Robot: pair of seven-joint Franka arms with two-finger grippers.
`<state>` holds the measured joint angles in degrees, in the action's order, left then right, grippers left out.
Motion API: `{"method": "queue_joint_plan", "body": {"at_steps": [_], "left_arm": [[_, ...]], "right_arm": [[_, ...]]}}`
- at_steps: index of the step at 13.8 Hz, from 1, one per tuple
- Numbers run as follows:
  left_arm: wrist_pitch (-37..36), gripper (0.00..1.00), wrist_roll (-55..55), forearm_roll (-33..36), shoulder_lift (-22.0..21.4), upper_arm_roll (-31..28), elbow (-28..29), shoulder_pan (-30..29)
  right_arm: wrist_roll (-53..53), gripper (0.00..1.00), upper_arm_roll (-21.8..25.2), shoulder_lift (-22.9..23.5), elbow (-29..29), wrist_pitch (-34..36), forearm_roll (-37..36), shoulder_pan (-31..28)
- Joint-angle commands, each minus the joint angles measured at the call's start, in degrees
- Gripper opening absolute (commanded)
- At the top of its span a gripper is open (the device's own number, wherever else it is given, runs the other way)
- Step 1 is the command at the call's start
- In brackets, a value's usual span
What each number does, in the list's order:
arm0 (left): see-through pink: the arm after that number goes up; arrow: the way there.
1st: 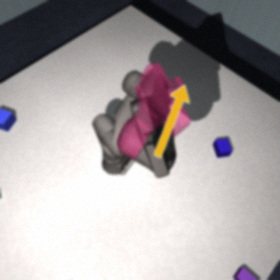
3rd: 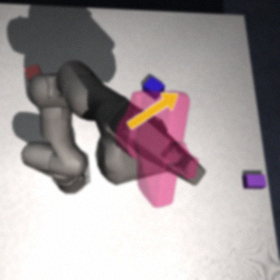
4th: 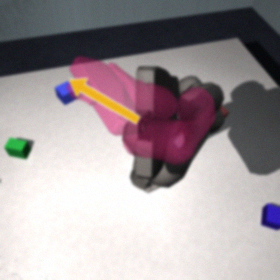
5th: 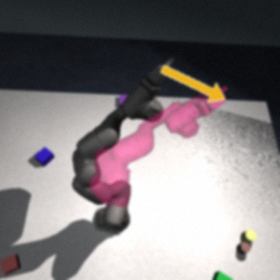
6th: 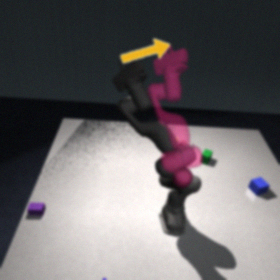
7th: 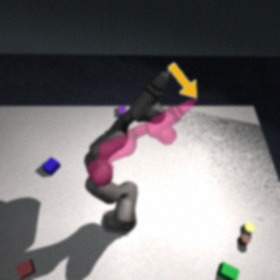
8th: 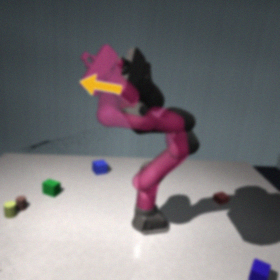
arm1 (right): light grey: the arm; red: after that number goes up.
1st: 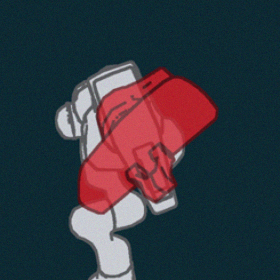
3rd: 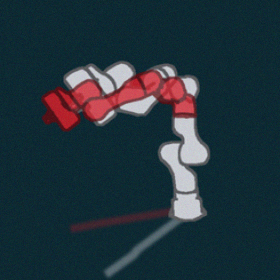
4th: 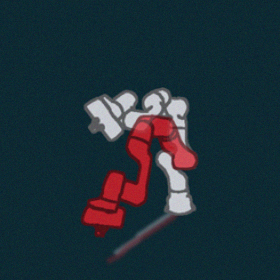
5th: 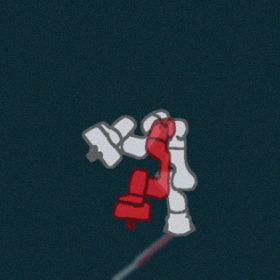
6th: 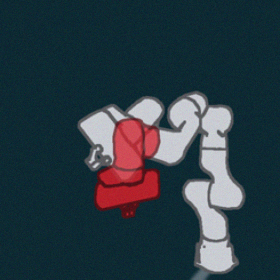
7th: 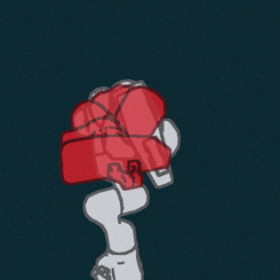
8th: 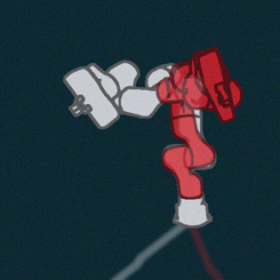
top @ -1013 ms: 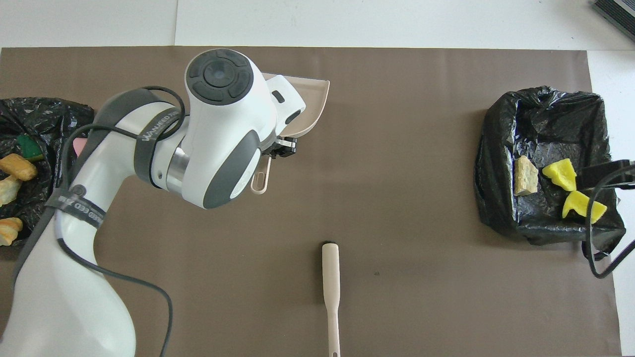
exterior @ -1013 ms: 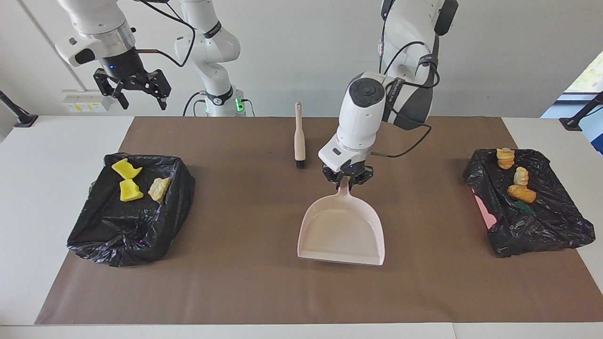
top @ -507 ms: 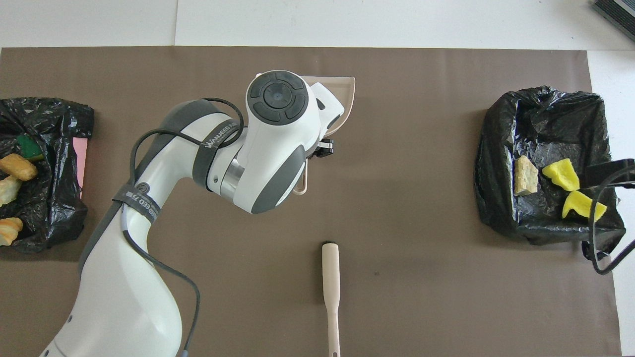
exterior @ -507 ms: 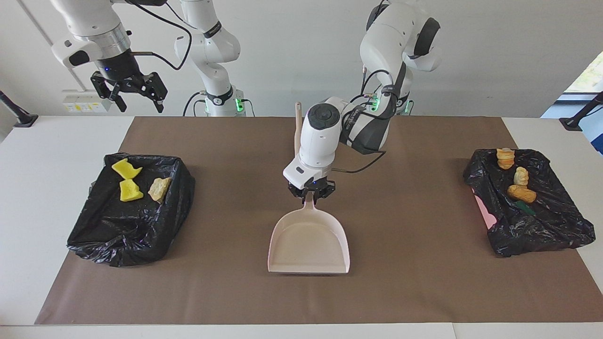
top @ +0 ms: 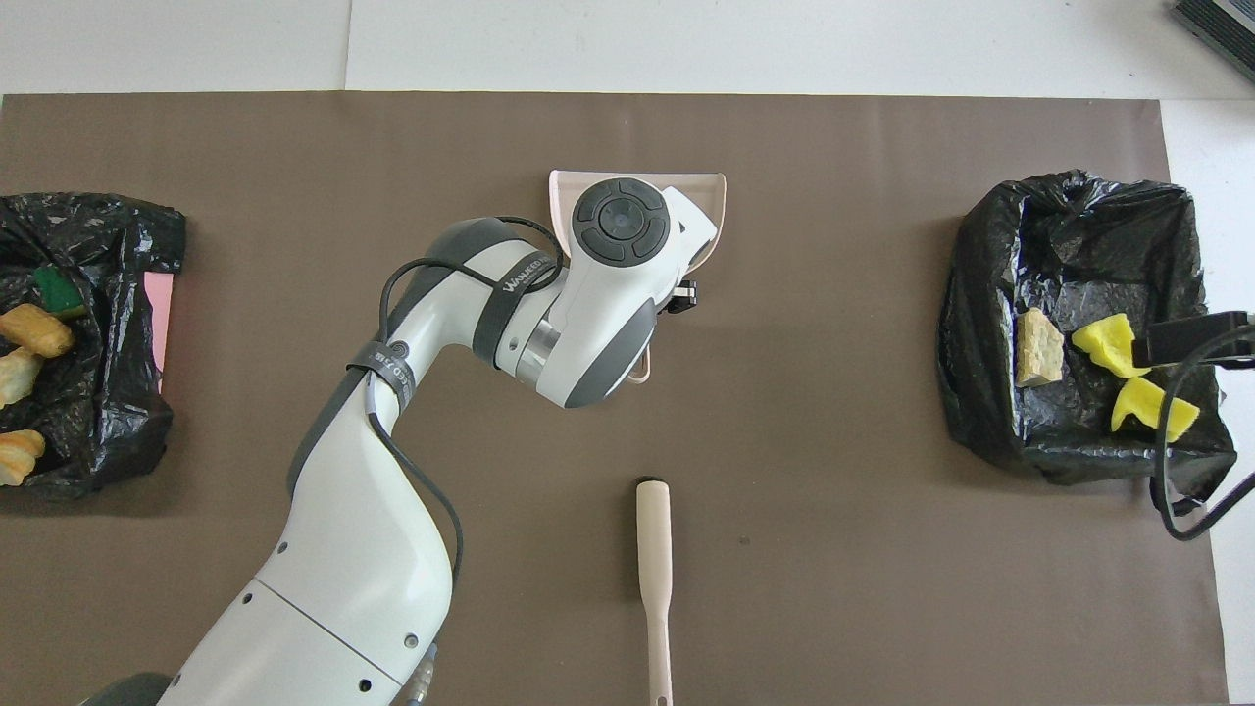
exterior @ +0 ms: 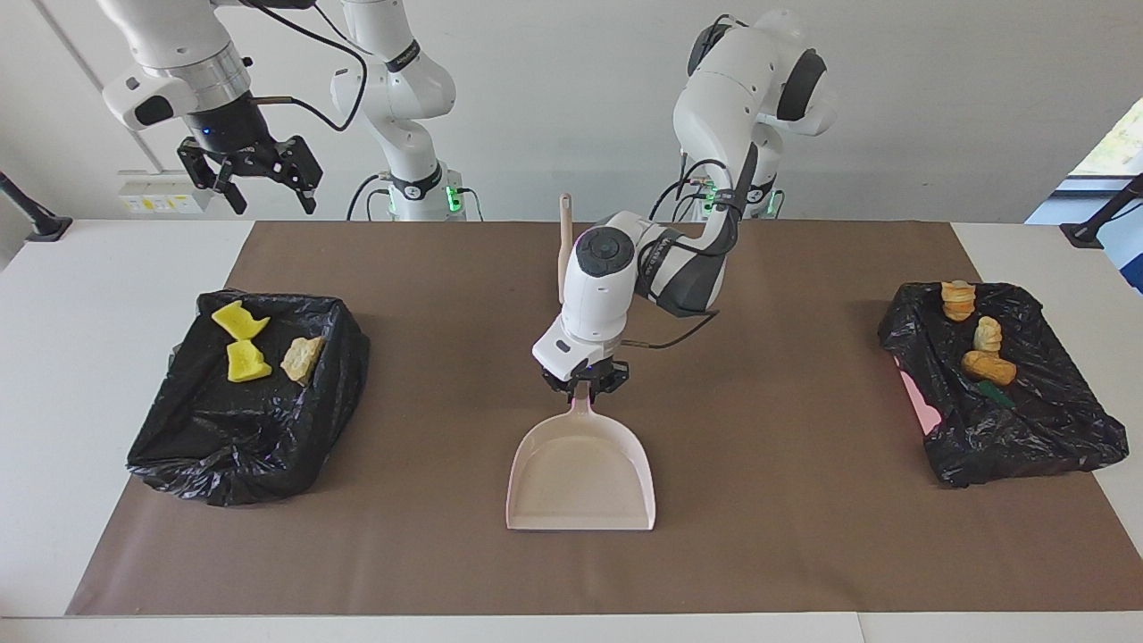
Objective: Sweep and dump trash in bin
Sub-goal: 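Return the dustpan to the mat center with the left gripper and release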
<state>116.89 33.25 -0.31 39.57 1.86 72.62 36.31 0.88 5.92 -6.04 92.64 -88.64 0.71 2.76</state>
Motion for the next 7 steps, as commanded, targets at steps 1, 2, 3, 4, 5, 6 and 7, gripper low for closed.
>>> {"method": "queue_joint_plan", "body": {"at_steps": [1,2,3,4,5,6,7], "left_arm": [[-1.5,1.00,0.2,1.4,-1.8,-0.6,-0.6,-0.1],[-1.8,1.00,-0.2,1.6,-3.9,-0.8,0.3,-0.4],[-2.2,1.00,-0.7,1.7,-7.1,-1.0,3.0,-1.5],[-2.4,1.00,-2.8,1.7,-10.6,-1.0,5.7,-3.2],[-2.6,1.00,-5.8,1.7,-14.0,-1.0,8.7,-4.7],[-3.7,1.00,-7.7,1.7,-17.0,-1.1,10.9,-5.7],[-5.7,1.00,-9.8,1.7,-19.8,-1.1,12.3,-7.8]], "right_arm": [[0.8,1.00,-0.3,-1.2,1.8,-2.3,-1.5,0.0],[0.7,1.00,-0.4,-1.2,1.8,-2.2,-1.7,0.0],[0.2,1.00,-0.4,-1.2,1.8,-2.2,-1.7,0.0],[-0.3,1.00,-0.6,-1.0,1.6,-2.3,-1.8,0.0],[-0.3,1.00,-0.7,-0.3,0.9,-1.7,-1.8,0.1],[-0.7,1.00,-0.7,0.6,-0.8,-0.9,-1.8,0.1],[-1.9,1.00,-0.7,1.0,-1.2,-0.2,-1.6,0.1]]}}
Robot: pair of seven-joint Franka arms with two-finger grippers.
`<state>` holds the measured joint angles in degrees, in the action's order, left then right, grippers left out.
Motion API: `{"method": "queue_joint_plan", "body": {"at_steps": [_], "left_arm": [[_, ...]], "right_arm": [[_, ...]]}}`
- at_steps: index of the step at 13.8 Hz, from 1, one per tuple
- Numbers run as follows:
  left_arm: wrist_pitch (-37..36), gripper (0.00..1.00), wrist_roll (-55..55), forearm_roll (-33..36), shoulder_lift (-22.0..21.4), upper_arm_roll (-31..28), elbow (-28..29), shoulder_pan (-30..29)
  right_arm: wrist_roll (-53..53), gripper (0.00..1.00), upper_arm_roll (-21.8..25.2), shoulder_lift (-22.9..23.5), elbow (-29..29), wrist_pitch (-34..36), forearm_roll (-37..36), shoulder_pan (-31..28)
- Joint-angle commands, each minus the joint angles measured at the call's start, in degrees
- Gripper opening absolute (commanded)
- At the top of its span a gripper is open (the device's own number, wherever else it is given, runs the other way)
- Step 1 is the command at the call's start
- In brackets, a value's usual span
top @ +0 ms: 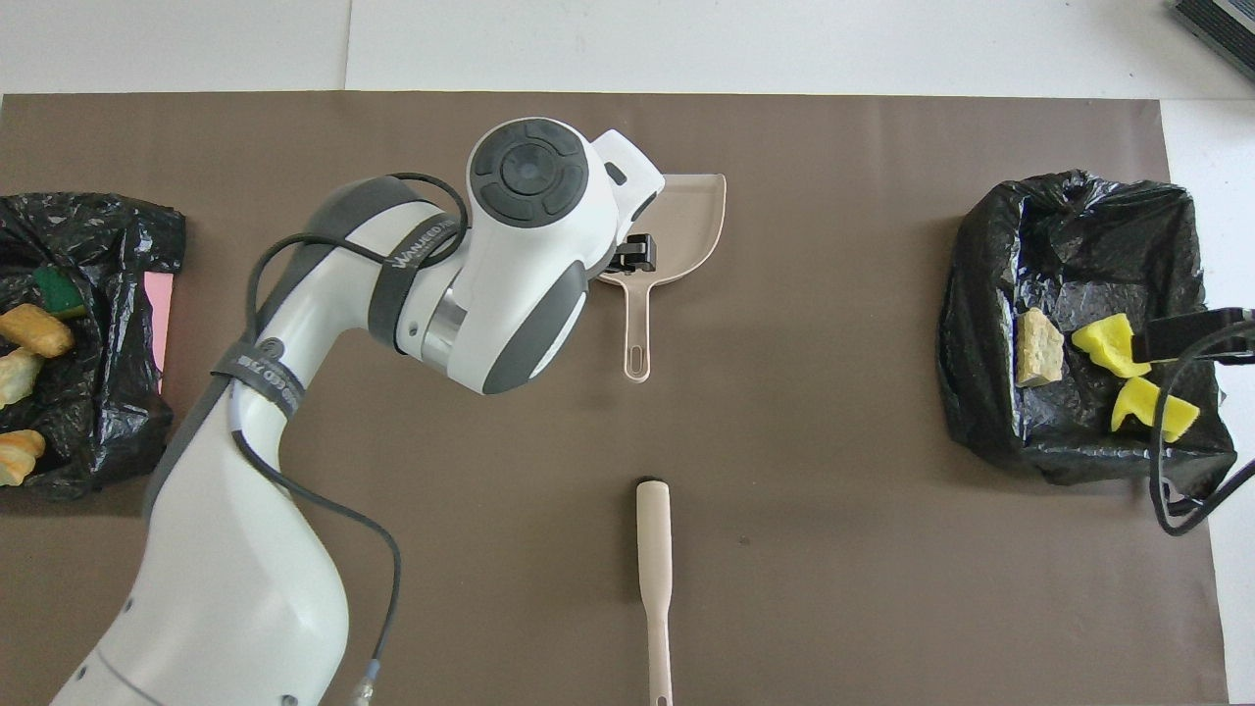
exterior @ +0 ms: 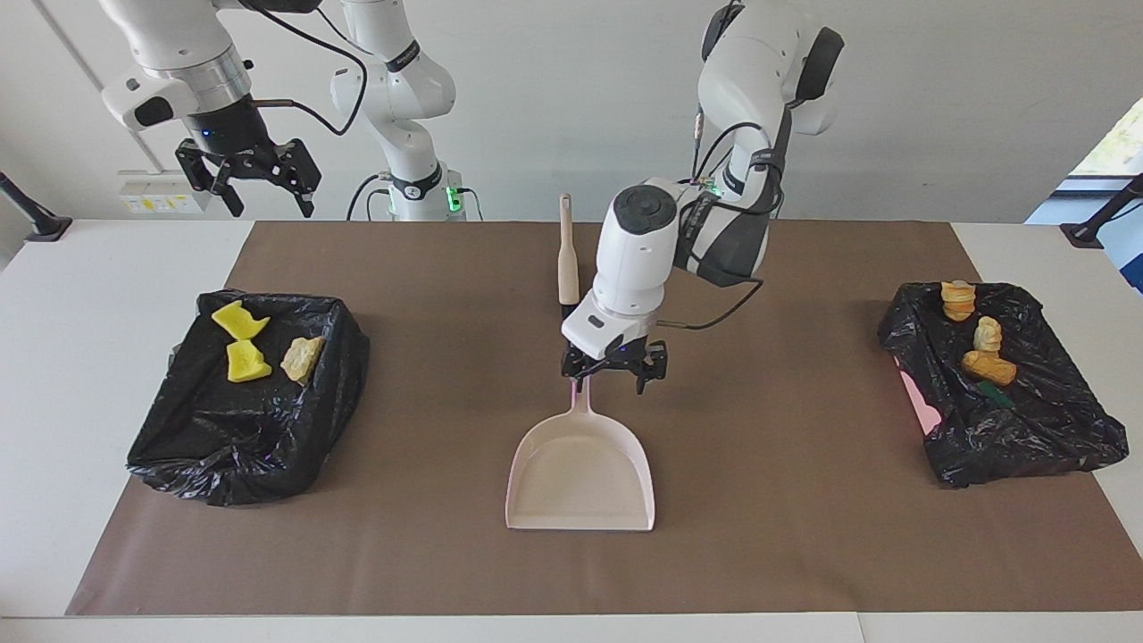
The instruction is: Sweep and dump trash in bin
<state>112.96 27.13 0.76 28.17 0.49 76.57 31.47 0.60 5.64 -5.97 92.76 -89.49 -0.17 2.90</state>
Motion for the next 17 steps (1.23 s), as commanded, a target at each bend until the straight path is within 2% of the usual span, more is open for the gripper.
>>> {"method": "queue_joint_plan", "body": {"at_steps": [1,4,9,13,17], "left_arm": [[-4.7,1.00,-8.2,0.6,-11.4,0.3,9.2,-4.9],[-14.9,1.00,-16.5,0.4,-18.9,0.3,9.5,-10.5],[-25.9,1.00,-24.9,-1.8,-28.2,-0.2,8.6,-16.4],[-33.7,1.00,-32.7,-2.6,-28.8,-0.3,4.6,-21.8],[-33.5,1.00,-34.7,-2.6,-30.7,-0.9,5.5,-23.3]], "right_arm": [[-4.0,1.00,-0.7,0.4,-0.7,0.7,-0.7,0.0],[-4.9,1.00,-0.8,0.2,0.1,0.4,-0.7,1.8],[-2.1,1.00,-0.5,0.1,0.1,0.3,-1.1,1.1],[-2.2,1.00,-0.5,0.0,0.3,0.5,-1.8,1.1],[-2.4,1.00,-0.3,0.1,0.1,1.0,-1.4,1.1]]}}
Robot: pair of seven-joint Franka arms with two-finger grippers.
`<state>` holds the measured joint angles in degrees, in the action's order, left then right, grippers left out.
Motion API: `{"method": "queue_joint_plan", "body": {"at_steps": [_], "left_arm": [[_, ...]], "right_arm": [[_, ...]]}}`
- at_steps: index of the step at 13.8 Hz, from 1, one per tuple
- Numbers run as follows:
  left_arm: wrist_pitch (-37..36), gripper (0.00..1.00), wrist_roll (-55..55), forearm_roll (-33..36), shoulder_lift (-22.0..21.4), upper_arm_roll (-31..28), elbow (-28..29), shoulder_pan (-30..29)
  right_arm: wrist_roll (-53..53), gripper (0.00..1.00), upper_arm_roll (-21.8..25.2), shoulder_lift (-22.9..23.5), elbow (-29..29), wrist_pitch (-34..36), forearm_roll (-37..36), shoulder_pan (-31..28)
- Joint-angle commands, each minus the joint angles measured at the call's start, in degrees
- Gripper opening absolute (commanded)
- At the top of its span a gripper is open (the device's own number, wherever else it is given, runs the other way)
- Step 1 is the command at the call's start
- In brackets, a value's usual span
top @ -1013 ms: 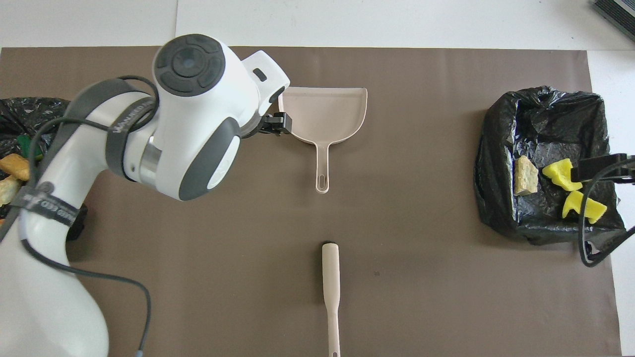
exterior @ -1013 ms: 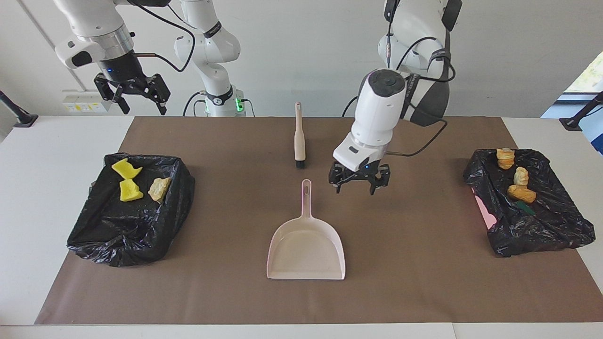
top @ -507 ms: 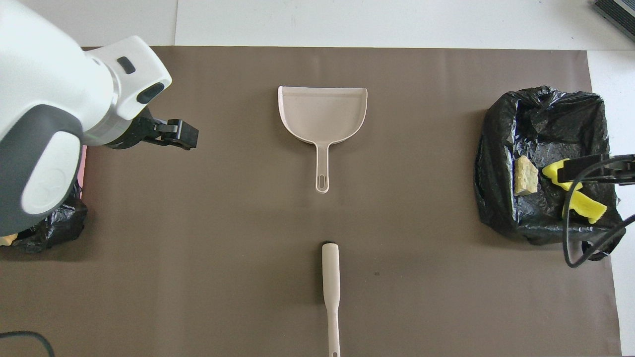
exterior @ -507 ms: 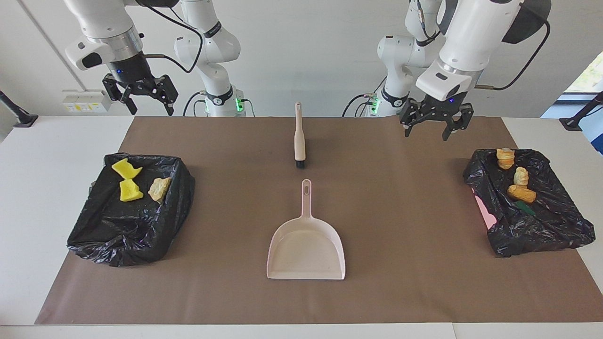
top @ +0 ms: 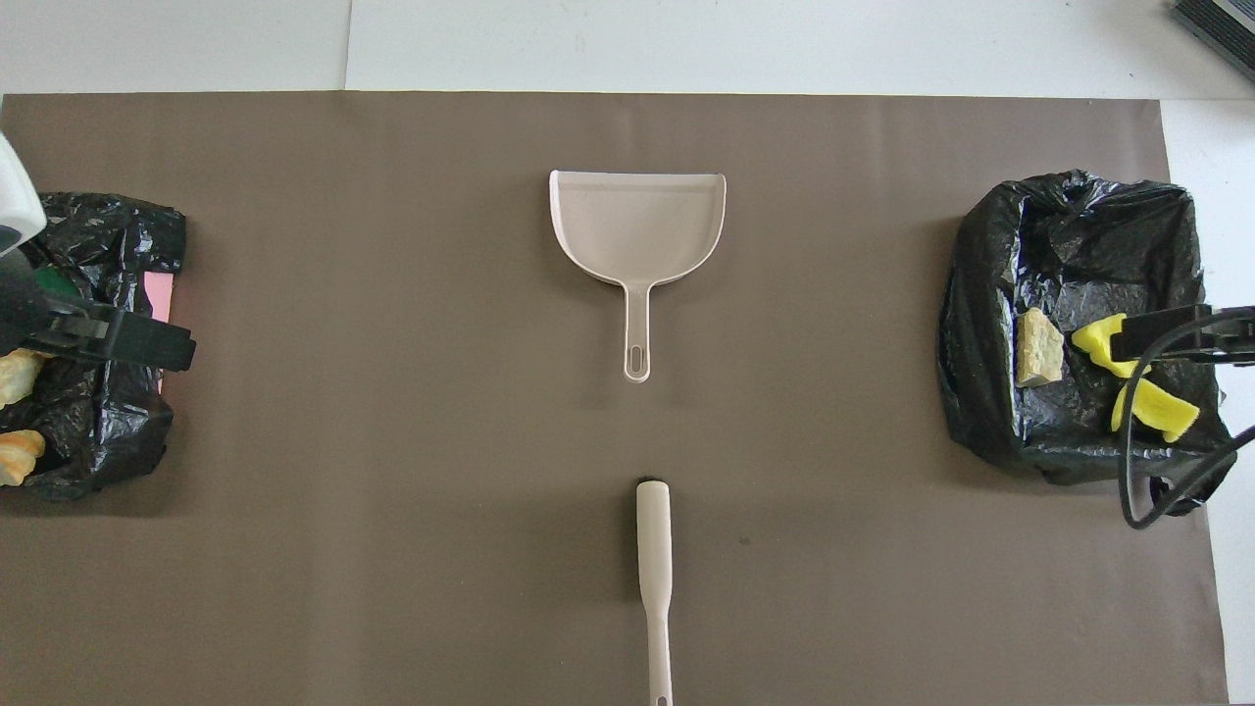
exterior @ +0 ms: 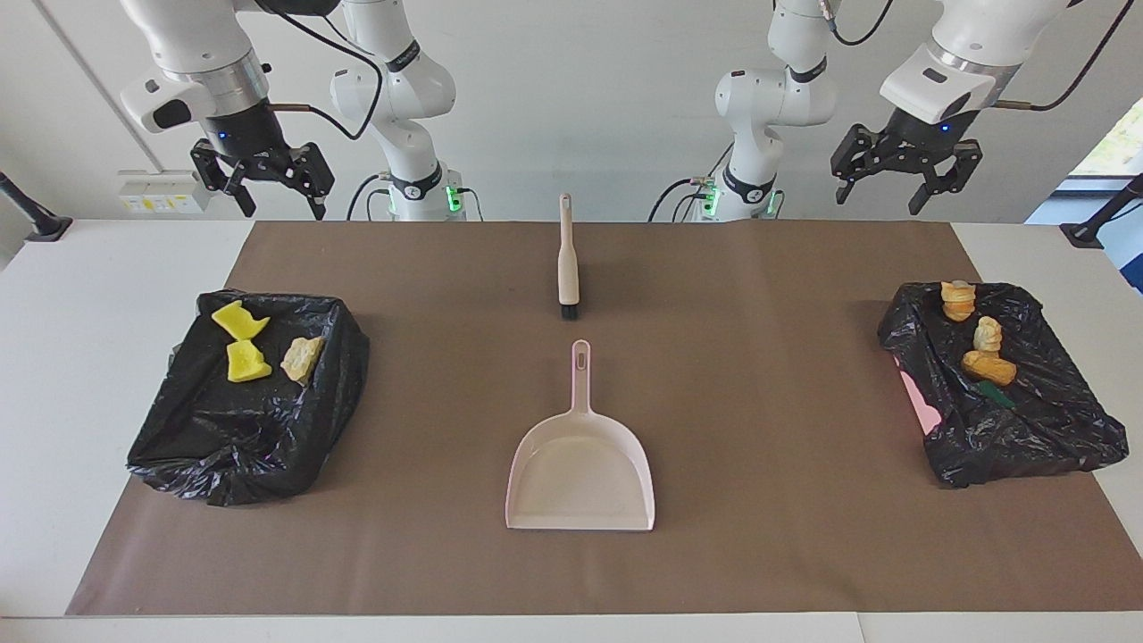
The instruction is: Sweep and dump trash in bin
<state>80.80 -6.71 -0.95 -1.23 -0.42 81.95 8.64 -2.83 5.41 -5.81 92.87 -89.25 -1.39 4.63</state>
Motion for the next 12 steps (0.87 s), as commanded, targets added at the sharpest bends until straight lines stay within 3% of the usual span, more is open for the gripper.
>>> {"method": "queue_joint_plan", "body": {"at_steps": [1,12], "left_arm": [[-1.4,1.00,-0.7,-0.8,-1.4,0.0,0.4,-0.5],[-1.0,1.00,-0.1,-0.5,-1.6,-0.3,0.8,-0.9]], "right_arm": [[1.0,1.00,-0.1,-0.1,-0.1,0.8,-0.2,-0.7],[1.1,1.00,-0.2,-0.1,-1.7,3.5,0.6,-0.6]]}}
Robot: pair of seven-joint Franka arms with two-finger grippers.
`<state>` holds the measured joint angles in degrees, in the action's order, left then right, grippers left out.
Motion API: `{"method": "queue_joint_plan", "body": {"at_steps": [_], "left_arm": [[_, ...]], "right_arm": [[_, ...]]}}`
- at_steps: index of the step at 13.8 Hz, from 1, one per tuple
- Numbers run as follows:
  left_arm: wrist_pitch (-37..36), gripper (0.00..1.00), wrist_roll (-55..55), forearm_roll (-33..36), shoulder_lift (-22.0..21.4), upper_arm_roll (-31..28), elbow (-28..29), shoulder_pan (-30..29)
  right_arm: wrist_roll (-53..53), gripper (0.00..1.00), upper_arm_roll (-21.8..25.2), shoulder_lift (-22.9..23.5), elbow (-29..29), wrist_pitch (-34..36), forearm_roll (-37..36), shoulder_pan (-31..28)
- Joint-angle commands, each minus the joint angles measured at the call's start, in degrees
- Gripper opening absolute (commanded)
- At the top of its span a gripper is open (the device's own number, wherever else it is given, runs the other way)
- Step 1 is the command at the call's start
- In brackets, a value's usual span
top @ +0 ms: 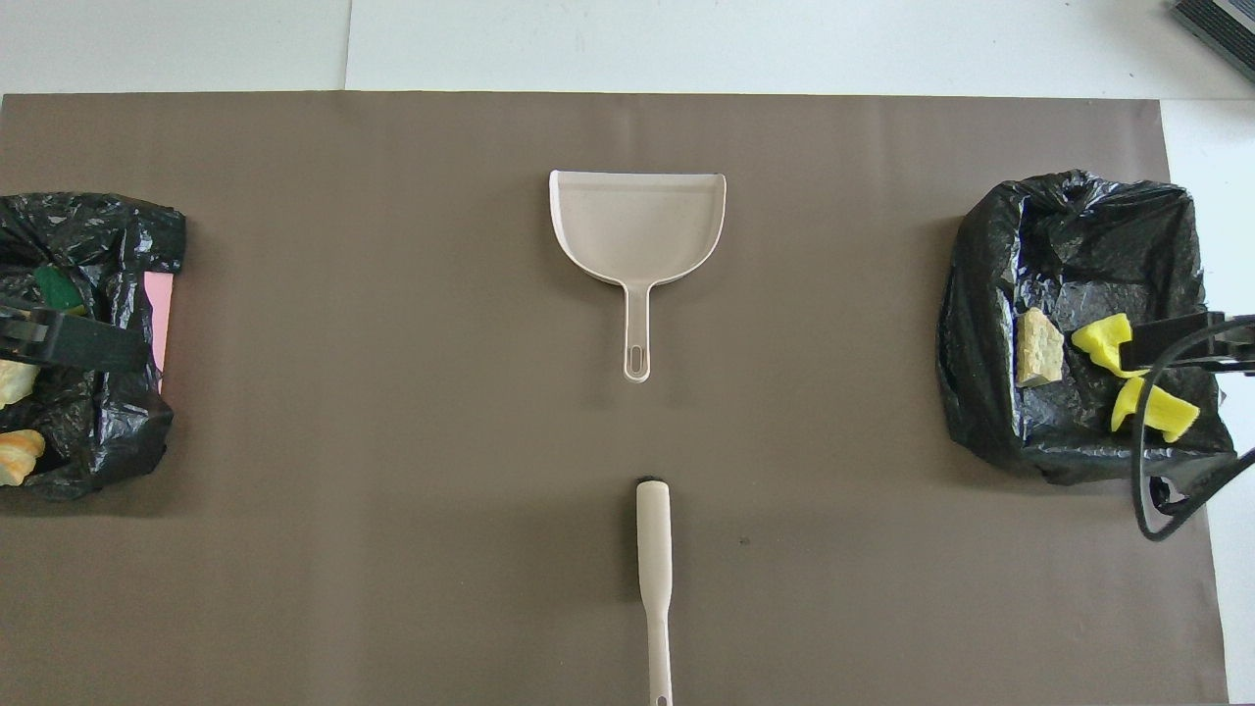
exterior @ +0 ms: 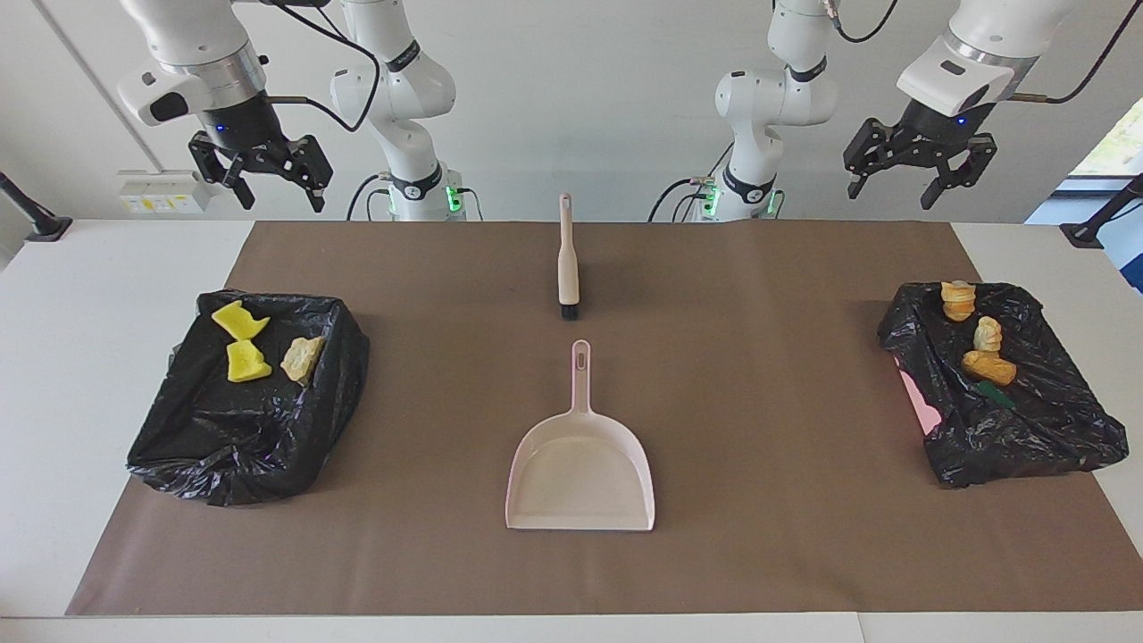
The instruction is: Sweep and dump trash in bin
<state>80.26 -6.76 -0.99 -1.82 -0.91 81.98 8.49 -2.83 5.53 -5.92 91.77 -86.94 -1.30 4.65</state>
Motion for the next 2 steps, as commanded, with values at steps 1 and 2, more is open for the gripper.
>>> {"method": "queue_joint_plan", "body": {"at_steps": [1,2], "left_arm": [[-0.5,1.00,0.0,-0.4,-1.0,0.2,0.7,-0.8],[-0.5,1.00,0.0,-0.4,-1.0,0.2,0.8,-0.8]], "right_arm": [[1.0,1.00,-0.3,0.0,-0.6,1.2,0.5,-0.6],[1.1,1.00,-0.3,-0.1,-0.6,1.2,0.5,-0.6]]}}
